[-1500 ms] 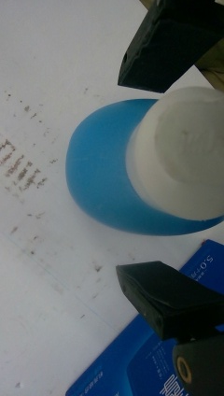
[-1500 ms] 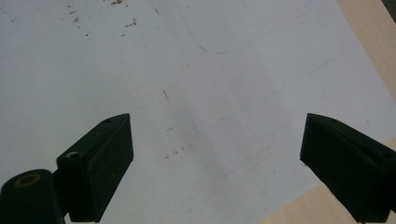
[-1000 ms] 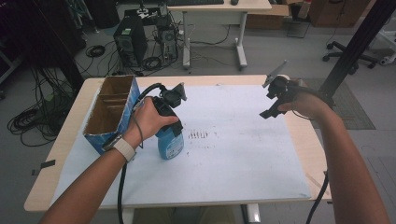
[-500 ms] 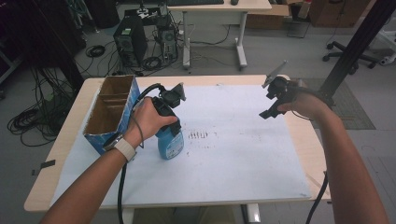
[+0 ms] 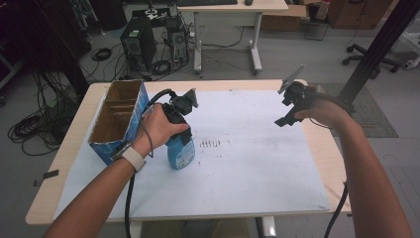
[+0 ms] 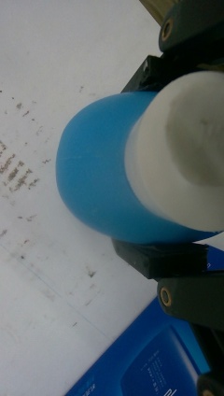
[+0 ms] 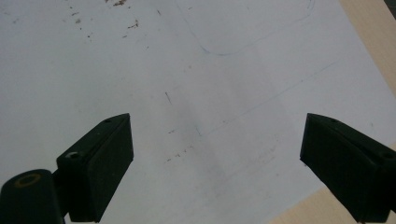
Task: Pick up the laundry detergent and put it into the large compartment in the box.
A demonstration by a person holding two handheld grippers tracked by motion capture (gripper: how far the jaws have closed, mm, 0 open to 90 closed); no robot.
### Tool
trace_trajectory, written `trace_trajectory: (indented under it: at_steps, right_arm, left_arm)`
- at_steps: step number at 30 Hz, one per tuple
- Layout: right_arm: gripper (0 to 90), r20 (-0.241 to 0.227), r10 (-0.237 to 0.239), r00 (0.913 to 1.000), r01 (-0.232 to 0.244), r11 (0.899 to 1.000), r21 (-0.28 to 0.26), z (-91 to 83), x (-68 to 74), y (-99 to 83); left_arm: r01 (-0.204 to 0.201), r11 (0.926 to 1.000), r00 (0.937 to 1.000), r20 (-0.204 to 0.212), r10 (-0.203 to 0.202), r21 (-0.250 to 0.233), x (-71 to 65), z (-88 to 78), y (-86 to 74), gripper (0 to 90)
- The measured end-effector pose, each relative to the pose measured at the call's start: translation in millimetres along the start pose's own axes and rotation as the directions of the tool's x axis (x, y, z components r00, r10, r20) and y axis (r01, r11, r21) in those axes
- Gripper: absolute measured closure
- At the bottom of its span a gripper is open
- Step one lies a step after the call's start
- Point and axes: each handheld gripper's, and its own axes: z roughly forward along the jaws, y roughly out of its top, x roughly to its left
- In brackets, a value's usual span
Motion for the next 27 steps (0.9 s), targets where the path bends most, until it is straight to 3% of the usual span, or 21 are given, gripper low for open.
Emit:
trace_trajectory:
  at_steps: [18, 27]
  right_arm:
    - [9.8, 0.004, 0.003, 1.0, -0.003, 1.0, -0.004, -1.6, 0.6, -1.8]
    - [9.8, 0.004, 0.006, 1.0, -0.006, 1.0, -0.005, -0.6, 0.5, -3.3]
  left_arm:
    - [-0.002, 1.0, 1.0, -0.005, 0.002, -0.008, -0.7, -1.3, -0.4, 37.1]
    - [0.019, 0.9997, 0.9997, -0.013, -0.02, -0.014, 2.3, -7.9, -2.6, 37.1]
